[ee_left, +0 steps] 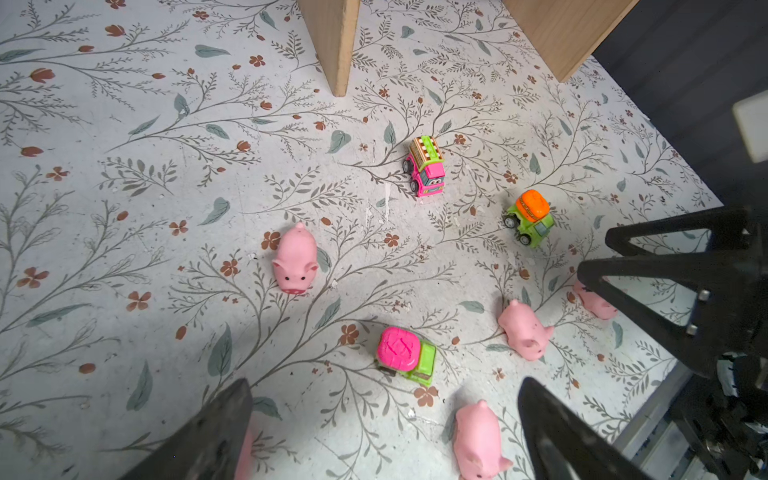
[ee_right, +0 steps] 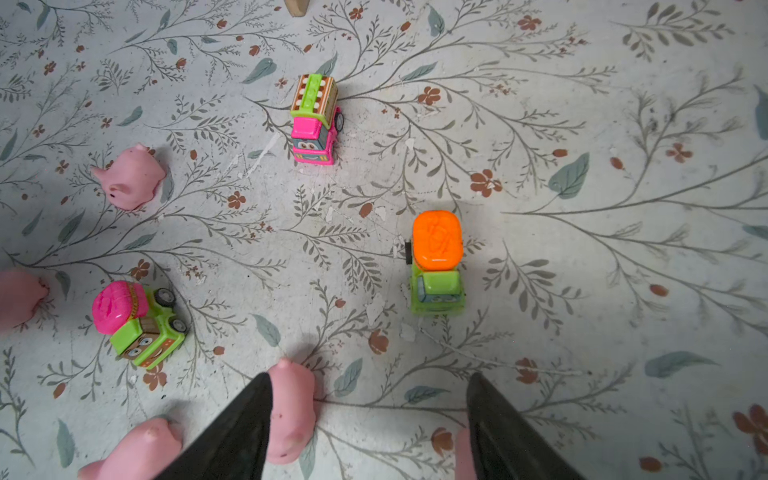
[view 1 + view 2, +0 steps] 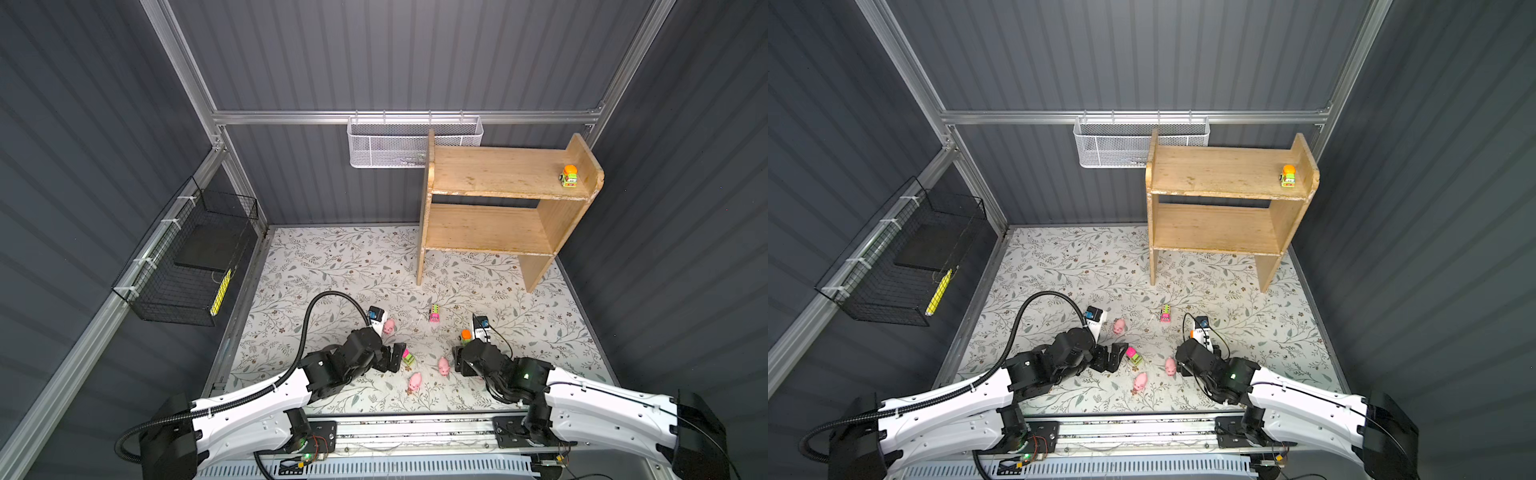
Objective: Place and organize the plastic toys onto the shelf
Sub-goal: 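Lower the right gripper onto the second orange-and-green truck and close it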
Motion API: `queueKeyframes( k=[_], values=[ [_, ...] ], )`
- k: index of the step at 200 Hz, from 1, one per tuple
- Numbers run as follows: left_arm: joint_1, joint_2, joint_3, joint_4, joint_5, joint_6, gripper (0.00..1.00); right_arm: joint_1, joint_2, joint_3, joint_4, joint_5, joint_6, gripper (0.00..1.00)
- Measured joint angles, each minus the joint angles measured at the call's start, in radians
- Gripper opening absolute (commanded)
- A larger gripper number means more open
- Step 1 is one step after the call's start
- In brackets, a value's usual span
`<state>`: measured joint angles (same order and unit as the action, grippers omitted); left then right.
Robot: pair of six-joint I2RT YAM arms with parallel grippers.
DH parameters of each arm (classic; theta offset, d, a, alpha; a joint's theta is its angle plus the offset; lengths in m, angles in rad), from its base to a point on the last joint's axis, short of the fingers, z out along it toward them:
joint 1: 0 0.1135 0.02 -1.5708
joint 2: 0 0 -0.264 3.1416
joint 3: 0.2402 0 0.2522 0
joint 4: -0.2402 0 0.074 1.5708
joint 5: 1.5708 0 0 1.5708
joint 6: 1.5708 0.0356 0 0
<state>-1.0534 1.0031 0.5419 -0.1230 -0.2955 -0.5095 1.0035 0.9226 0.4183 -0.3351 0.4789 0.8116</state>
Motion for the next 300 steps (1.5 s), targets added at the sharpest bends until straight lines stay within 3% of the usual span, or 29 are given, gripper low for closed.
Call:
queueKeyframes(
  k=[96,147,300],
  values=[
    [0.0,0.107,0.005,0.05,-0.004,0.039,1.0,-0.154,0.097,-0.028,0.121,-0.066,-0.032,0.72],
    [0.0,0.168,0.047,0.068,-0.005,0.073,1.0,-0.182,0.177,-0.028,0.171,-0.094,-0.057,0.7],
    [0.0,0.226,0.077,0.118,-0.004,0.134,1.0,-0.182,0.382,-0.118,0.557,0.043,-0.117,0.62]
  ],
)
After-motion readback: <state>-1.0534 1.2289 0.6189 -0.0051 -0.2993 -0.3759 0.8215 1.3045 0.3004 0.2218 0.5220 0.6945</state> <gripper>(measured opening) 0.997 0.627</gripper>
